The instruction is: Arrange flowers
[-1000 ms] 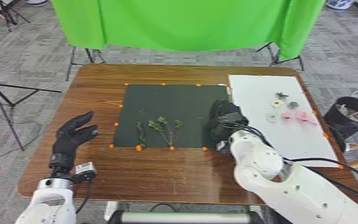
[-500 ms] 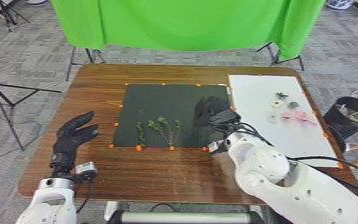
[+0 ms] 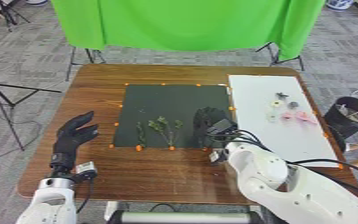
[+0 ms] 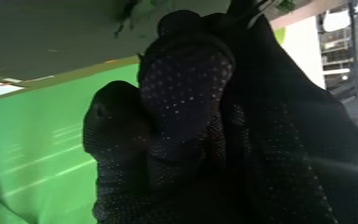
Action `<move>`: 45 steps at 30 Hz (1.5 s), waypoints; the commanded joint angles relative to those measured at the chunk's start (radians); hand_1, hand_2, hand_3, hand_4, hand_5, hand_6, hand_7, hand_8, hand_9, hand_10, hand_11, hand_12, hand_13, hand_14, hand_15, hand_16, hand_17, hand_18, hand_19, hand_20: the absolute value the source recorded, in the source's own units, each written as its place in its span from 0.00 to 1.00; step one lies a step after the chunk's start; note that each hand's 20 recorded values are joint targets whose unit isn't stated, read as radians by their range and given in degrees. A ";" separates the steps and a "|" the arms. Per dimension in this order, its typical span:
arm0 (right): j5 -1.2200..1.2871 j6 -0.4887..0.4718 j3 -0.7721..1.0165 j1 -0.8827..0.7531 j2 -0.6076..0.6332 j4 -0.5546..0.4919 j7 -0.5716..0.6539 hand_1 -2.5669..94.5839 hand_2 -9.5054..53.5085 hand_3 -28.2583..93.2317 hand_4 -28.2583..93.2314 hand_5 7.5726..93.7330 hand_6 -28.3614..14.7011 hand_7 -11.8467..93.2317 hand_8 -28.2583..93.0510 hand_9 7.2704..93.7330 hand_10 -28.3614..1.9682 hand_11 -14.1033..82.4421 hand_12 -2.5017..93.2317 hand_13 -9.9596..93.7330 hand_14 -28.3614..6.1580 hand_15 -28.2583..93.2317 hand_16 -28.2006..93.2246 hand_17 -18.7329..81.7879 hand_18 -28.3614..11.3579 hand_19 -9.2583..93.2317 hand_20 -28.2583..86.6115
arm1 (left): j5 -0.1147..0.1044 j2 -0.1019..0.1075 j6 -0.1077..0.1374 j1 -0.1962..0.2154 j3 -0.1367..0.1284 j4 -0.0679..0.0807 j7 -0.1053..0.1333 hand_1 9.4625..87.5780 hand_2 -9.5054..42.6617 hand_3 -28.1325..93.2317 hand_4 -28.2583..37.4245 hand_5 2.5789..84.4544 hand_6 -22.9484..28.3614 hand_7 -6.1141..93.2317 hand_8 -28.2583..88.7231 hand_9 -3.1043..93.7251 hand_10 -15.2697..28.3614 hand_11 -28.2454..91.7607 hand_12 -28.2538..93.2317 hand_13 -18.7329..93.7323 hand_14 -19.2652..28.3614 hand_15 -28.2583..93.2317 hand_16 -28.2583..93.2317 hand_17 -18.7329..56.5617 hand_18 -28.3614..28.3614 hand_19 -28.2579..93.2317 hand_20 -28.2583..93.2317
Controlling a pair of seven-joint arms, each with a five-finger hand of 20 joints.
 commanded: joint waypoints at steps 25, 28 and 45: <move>-0.013 -0.136 0.021 -0.001 0.027 0.021 -0.016 0.63 0.00 0.73 0.13 0.77 0.63 0.34 0.33 0.89 0.50 0.23 0.41 0.94 0.69 0.57 0.50 0.85 0.55 0.80 0.62 | -0.005 -0.007 -0.018 0.000 0.007 0.008 -0.004 0.51 0.00 0.82 0.25 0.48 0.42 0.32 0.14 0.36 0.55 0.42 0.33 0.50 0.68 0.46 0.23 0.46 0.72 0.46 0.46; -0.012 -0.157 0.024 0.005 0.030 0.011 -0.013 0.61 0.00 0.73 0.13 0.76 0.64 0.32 0.32 0.84 0.50 0.25 0.38 0.93 0.67 0.58 0.49 0.83 0.52 0.82 0.62 | -0.006 -0.008 -0.019 -0.004 0.008 0.010 -0.003 0.51 0.00 0.82 0.25 0.48 0.42 0.32 0.14 0.36 0.55 0.42 0.33 0.50 0.68 0.46 0.23 0.46 0.72 0.46 0.46; -0.020 -0.163 0.034 0.021 0.034 0.004 -0.018 0.56 0.00 0.76 0.12 0.72 0.70 0.27 0.29 0.71 0.46 0.32 0.25 0.89 0.67 0.60 0.49 0.78 0.47 0.86 0.57 | -0.011 -0.009 -0.013 0.000 0.007 0.008 0.000 0.51 0.00 0.81 0.27 0.48 0.41 0.31 0.14 0.36 0.55 0.42 0.33 0.49 0.68 0.46 0.23 0.46 0.72 0.46 0.46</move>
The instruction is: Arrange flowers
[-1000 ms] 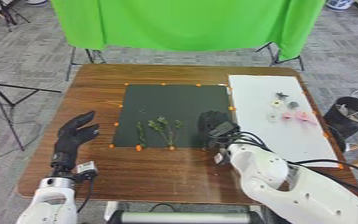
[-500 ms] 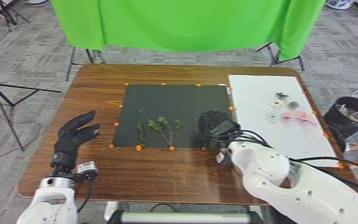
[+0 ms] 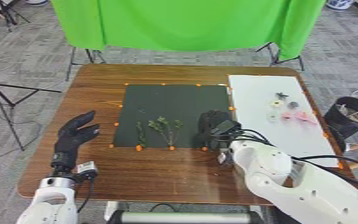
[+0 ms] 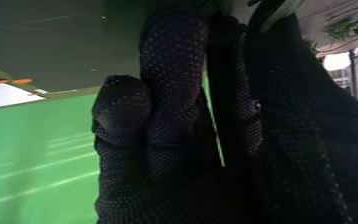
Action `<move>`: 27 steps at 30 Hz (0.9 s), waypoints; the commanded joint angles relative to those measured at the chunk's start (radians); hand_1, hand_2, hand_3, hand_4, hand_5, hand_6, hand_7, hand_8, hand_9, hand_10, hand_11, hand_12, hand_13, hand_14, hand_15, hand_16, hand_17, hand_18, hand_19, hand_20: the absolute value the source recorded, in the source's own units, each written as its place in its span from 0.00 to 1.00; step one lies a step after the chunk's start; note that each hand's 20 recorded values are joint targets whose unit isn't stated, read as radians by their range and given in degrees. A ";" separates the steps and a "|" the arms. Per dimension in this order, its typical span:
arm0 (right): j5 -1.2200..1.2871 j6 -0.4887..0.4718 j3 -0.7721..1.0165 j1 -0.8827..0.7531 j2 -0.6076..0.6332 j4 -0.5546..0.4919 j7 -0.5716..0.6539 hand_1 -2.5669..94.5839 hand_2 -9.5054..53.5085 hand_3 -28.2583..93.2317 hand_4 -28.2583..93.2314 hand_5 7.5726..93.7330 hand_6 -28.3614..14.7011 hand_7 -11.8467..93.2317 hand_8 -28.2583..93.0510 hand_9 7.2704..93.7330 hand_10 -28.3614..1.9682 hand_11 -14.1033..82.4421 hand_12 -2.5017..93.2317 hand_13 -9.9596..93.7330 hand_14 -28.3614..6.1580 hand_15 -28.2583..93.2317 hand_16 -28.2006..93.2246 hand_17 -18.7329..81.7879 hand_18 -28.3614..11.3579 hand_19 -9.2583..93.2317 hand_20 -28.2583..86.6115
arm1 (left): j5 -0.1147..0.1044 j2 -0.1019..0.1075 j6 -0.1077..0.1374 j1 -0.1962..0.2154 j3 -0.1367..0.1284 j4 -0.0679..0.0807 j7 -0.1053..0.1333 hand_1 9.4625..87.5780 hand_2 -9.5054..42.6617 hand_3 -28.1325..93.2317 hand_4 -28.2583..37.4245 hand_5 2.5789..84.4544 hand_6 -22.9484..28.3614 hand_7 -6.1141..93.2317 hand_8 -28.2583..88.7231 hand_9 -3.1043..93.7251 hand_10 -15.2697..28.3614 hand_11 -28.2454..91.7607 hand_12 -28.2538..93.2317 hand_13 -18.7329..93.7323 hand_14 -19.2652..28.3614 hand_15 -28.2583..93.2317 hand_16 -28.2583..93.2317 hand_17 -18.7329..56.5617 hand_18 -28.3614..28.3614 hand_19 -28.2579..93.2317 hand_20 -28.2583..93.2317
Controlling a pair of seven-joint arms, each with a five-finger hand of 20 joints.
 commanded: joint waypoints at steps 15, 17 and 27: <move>-0.022 0.002 0.013 0.050 0.005 0.000 -0.007 0.54 0.00 0.79 0.11 0.69 0.73 0.28 0.26 0.67 0.46 0.31 0.24 0.88 0.68 0.59 0.51 0.76 0.45 0.87 0.56 | -0.010 -0.009 -0.003 0.001 0.006 0.006 -0.003 0.52 0.00 0.80 0.27 0.49 0.40 0.31 0.14 0.36 0.56 0.42 0.33 0.49 0.68 0.46 0.23 0.46 0.72 0.46 0.46; -0.021 -0.001 0.013 0.052 0.009 -0.005 -0.005 0.53 0.00 0.79 0.11 0.69 0.73 0.28 0.26 0.67 0.47 0.31 0.24 0.88 0.68 0.59 0.51 0.76 0.45 0.87 0.56 | -0.009 -0.010 -0.005 0.004 0.004 0.005 -0.003 0.52 0.00 0.80 0.27 0.49 0.40 0.31 0.14 0.36 0.56 0.42 0.33 0.49 0.68 0.46 0.23 0.46 0.72 0.46 0.46; 0.000 -0.011 0.045 0.047 0.008 -0.017 -0.005 0.52 0.00 0.80 0.10 0.68 0.75 0.27 0.25 0.67 0.46 0.31 0.24 0.88 0.67 0.59 0.50 0.75 0.45 0.88 0.55 | -0.011 -0.009 -0.004 0.006 0.004 0.003 -0.002 0.53 0.00 0.79 0.28 0.50 0.39 0.31 0.13 0.36 0.56 0.42 0.32 0.49 0.68 0.46 0.23 0.45 0.72 0.46 0.46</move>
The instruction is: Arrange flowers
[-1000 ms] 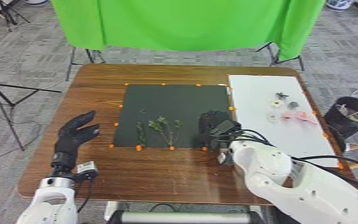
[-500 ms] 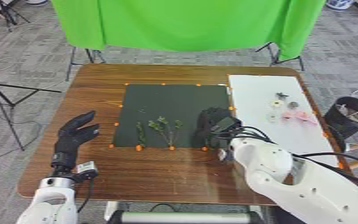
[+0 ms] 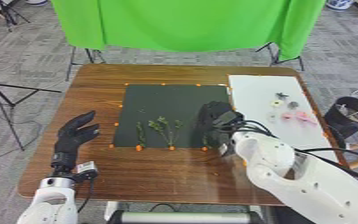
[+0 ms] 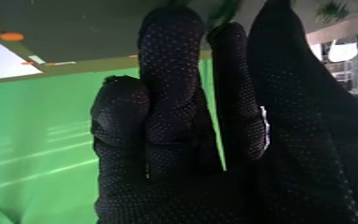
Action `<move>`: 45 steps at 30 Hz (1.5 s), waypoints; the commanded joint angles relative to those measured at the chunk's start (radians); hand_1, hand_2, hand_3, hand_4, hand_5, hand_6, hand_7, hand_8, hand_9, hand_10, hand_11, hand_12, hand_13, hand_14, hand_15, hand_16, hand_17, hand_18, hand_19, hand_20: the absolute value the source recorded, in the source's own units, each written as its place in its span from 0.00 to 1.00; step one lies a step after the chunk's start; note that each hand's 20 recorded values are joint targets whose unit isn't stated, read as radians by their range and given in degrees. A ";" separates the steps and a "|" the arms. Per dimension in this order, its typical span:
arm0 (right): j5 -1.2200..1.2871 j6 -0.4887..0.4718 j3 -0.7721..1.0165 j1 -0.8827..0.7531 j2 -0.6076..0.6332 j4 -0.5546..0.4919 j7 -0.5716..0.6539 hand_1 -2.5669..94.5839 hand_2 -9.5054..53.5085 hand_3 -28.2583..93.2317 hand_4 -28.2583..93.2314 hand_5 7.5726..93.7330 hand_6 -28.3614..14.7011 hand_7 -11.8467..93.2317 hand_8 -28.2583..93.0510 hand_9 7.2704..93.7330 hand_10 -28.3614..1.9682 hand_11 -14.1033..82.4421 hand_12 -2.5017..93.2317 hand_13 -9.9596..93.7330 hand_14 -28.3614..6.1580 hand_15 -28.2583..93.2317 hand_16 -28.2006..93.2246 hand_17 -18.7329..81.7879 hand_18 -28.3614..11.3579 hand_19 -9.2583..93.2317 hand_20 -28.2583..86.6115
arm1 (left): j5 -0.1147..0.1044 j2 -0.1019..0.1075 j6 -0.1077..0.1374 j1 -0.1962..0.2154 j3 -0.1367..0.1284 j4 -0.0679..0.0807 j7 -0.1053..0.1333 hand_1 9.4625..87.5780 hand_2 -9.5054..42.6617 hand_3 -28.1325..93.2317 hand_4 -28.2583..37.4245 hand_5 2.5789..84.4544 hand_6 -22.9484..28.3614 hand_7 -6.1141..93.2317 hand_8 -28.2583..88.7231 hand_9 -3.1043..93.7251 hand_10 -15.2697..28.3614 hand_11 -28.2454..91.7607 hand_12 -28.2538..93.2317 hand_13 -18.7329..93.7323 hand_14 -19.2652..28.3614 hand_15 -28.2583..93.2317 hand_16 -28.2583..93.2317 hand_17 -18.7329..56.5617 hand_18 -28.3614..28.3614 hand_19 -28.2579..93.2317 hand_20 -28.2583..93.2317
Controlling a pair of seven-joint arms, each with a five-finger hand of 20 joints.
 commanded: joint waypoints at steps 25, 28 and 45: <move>0.038 0.138 0.444 -0.171 0.072 -0.093 0.076 0.39 0.02 0.80 0.13 0.62 0.63 0.26 0.17 0.63 0.40 0.28 0.23 0.85 0.57 0.60 0.47 0.72 0.37 0.90 0.57 | -0.003 -0.005 -0.009 0.018 -0.007 -0.021 0.008 0.53 0.00 0.78 0.31 0.49 0.40 0.30 0.14 0.36 0.56 0.41 0.32 0.49 0.68 0.46 0.23 0.45 0.72 0.44 0.46; 0.037 0.094 0.513 -0.225 0.099 -0.093 0.102 0.38 0.00 0.80 0.14 0.60 0.63 0.25 0.18 0.63 0.39 0.27 0.23 0.85 0.56 0.60 0.47 0.71 0.36 0.90 0.57 | -0.003 0.000 -0.003 0.015 -0.008 -0.030 0.020 0.53 0.00 0.78 0.31 0.49 0.40 0.30 0.14 0.36 0.57 0.41 0.32 0.49 0.68 0.46 0.23 0.45 0.72 0.45 0.46; 0.041 0.027 0.549 -0.299 0.097 0.022 0.199 0.39 0.00 0.78 0.14 0.66 0.63 0.25 0.18 0.78 0.43 0.39 0.28 0.91 0.60 0.65 0.47 0.76 0.37 0.95 0.55 | -0.013 -0.002 0.012 0.018 -0.007 -0.032 0.019 0.56 0.00 0.79 0.31 0.49 0.40 0.32 0.13 0.36 0.56 0.42 0.32 0.50 0.68 0.47 0.23 0.47 0.72 0.48 0.47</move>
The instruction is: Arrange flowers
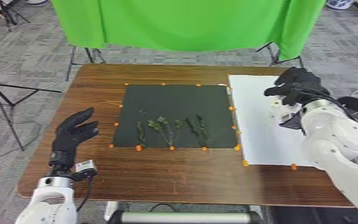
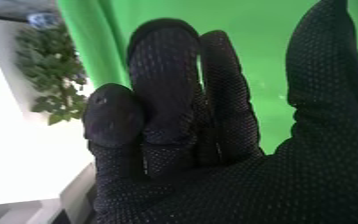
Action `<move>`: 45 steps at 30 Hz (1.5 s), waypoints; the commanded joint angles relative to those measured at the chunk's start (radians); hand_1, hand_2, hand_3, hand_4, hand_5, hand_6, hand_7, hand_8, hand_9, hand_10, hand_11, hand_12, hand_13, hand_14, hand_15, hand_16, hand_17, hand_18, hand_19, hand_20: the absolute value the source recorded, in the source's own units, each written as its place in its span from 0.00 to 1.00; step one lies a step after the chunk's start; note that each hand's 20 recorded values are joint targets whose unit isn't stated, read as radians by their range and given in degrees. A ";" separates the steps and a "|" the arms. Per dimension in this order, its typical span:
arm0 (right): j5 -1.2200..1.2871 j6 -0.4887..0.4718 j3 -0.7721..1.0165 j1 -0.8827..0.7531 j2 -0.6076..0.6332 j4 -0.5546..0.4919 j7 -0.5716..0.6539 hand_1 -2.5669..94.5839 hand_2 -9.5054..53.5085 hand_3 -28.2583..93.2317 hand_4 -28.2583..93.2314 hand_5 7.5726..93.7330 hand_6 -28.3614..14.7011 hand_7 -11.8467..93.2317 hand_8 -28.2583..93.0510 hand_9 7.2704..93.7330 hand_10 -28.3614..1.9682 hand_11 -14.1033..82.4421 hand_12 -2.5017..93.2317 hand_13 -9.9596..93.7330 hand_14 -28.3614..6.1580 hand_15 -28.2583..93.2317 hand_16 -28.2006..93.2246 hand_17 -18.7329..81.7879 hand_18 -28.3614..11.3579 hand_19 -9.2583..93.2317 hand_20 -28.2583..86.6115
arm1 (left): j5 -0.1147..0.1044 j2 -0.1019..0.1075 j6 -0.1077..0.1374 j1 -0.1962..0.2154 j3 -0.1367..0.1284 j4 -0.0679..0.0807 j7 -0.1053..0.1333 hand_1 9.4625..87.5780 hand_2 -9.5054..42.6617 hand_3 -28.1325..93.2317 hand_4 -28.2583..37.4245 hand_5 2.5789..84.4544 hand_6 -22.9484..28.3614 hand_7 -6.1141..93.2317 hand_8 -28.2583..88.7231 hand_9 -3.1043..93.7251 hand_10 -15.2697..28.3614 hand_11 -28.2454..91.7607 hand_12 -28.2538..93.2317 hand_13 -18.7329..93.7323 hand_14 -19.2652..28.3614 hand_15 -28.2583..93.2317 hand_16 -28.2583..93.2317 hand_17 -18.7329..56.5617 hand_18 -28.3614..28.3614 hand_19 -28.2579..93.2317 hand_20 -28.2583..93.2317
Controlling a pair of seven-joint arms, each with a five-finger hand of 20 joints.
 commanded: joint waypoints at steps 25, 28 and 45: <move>0.061 -0.064 -0.058 -0.027 -0.050 0.143 0.061 0.39 0.00 0.78 0.13 0.68 0.64 0.25 0.18 0.81 0.47 0.39 0.27 0.96 0.65 0.65 0.48 0.79 0.39 0.98 0.52 | -0.014 -0.018 0.007 0.018 0.001 -0.010 0.000 0.55 0.00 0.79 0.31 0.49 0.40 0.31 0.13 0.36 0.56 0.42 0.32 0.49 0.68 0.46 0.23 0.46 0.72 0.47 0.47; 0.071 -0.063 -0.063 -0.027 -0.052 0.144 0.059 0.41 0.00 0.78 0.13 0.68 0.64 0.26 0.18 0.82 0.47 0.39 0.27 0.96 0.66 0.65 0.49 0.80 0.38 0.99 0.52 | -0.012 -0.020 0.006 0.018 0.002 -0.011 -0.001 0.55 0.00 0.79 0.31 0.49 0.40 0.31 0.13 0.36 0.56 0.42 0.32 0.49 0.68 0.46 0.23 0.46 0.72 0.47 0.47; 0.105 0.185 -0.092 -0.039 -0.033 0.127 -0.021 0.68 0.00 0.73 0.10 0.83 0.61 0.33 0.34 0.98 0.63 0.27 0.49 1.00 0.78 0.73 0.47 0.86 0.42 1.00 0.64 | -0.035 -0.008 0.031 0.020 0.007 -0.005 0.007 0.55 0.00 0.78 0.31 0.49 0.41 0.31 0.13 0.37 0.56 0.43 0.32 0.49 0.68 0.46 0.23 0.46 0.72 0.47 0.47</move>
